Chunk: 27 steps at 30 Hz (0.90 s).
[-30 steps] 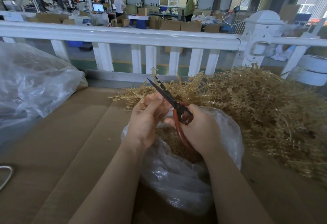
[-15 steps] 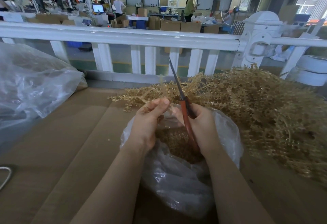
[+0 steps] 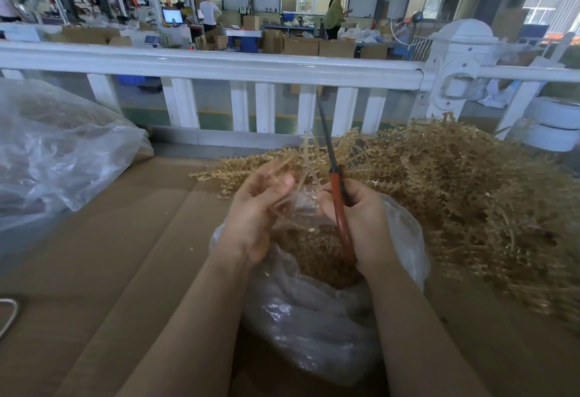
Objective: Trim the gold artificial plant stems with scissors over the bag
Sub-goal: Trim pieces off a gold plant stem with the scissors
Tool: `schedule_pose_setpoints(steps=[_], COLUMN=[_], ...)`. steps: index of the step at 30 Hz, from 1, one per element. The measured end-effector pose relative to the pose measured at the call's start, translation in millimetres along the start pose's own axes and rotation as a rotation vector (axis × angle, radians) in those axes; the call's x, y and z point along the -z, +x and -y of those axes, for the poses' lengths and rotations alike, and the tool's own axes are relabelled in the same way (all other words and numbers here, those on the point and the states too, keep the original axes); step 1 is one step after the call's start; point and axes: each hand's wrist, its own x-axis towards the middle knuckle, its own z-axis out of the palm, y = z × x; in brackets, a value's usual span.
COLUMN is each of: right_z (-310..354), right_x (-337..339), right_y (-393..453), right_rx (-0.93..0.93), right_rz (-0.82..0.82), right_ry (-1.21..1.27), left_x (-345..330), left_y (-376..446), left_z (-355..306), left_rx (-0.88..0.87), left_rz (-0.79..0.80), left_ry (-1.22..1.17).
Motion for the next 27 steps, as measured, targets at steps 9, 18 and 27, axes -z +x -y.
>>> schedule_pose_setpoints(steps=[9,18,27], right_z=[-2,-4,-6], right_x=[1,1,0], right_y=[1,-2,-7], right_rx=[-0.009,0.072,0.327], right_rz=[0.056,0.02,0.037], right_ry=[-0.035,-0.307,-0.753], left_x=[6,5,9], left_y=[1,4,3], left_z=[-1,2,-1], left_rx=[-0.109,-0.26,-0.411], left_rz=[0.021,0.004,-0.029], left_ry=[0.224,0.227,0.227])
